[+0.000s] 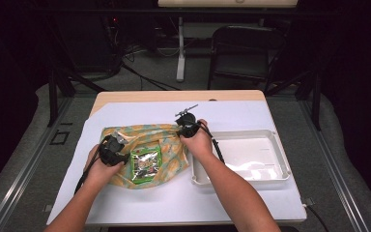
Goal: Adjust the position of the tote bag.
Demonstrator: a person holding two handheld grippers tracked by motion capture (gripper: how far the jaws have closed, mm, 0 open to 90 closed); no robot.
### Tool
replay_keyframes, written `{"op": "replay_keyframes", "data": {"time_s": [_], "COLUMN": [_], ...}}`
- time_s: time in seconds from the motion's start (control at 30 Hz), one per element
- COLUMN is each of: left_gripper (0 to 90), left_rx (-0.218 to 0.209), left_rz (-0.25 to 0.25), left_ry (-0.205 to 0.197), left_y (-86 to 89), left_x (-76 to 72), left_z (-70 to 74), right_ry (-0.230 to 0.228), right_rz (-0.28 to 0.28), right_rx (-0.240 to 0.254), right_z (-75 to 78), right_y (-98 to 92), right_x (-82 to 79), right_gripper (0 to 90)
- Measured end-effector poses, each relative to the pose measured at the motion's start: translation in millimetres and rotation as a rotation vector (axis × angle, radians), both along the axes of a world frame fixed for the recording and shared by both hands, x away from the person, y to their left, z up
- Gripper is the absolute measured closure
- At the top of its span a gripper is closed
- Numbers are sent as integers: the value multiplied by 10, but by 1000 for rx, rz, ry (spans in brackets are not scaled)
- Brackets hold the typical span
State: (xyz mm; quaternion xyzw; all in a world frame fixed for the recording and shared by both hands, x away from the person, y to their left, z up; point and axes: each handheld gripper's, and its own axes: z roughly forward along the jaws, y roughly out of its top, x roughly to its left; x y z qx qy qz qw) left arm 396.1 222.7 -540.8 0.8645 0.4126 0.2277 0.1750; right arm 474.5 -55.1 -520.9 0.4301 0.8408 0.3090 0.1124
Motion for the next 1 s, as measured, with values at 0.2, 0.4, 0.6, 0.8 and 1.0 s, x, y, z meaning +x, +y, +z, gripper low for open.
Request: {"op": "replay_keyframes", "data": {"time_s": [0.2,0.4,0.6,0.8,1.0], "left_gripper": [523,560,611,642,670], "left_rx": [-42,-81,-105,-103,-111], "left_rz": [37,75,94,87,94], "left_ry": [-10,-9,-4,-8,-7], "left_y": [36,84,109,98,93], "left_x": [53,100,120,110,107], "left_z": [-11,-32,-42,-49,-53], "right_ry": [-10,-17,-26,-18,-14], "right_rz": [-1,15,16,3,0], "right_rx": [4,-34,-64,-71,-96], "right_z": [-20,-28,-59,-95,-114], "right_y": [19,43,74,75,91], "right_x": [-5,-10,-13,-2,1], "right_gripper": [876,873,875,879,882]}}
